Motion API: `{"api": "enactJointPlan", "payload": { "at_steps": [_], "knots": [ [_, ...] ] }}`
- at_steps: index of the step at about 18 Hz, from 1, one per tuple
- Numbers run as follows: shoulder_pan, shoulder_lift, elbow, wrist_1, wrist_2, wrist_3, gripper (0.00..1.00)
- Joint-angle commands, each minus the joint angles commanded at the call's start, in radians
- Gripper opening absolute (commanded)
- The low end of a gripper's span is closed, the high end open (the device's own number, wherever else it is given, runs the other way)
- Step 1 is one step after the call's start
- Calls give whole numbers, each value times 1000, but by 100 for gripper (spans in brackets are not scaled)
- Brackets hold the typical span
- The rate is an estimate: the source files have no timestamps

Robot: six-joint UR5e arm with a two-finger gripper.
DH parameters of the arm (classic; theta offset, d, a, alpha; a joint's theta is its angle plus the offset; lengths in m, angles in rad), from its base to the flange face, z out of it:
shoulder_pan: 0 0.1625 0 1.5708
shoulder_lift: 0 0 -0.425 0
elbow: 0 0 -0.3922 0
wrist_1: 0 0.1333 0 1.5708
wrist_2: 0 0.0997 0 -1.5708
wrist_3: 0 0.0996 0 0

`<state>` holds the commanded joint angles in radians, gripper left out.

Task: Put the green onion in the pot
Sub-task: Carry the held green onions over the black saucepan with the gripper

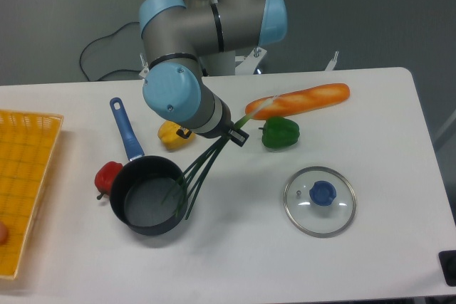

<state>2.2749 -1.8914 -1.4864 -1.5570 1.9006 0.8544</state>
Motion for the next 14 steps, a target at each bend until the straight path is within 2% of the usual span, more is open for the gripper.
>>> {"api": "enactJointPlan", "payload": {
  "at_steps": [4,8,11,14],
  "knots": [
    [-2,2,-8,-6,6,-3,0],
    [-5,14,-8,-64,14,-6,0],
    [-6,21,-6,-67,14,-6,0],
    [-46,28,-8,-86,20,-5,0]
  ]
}}
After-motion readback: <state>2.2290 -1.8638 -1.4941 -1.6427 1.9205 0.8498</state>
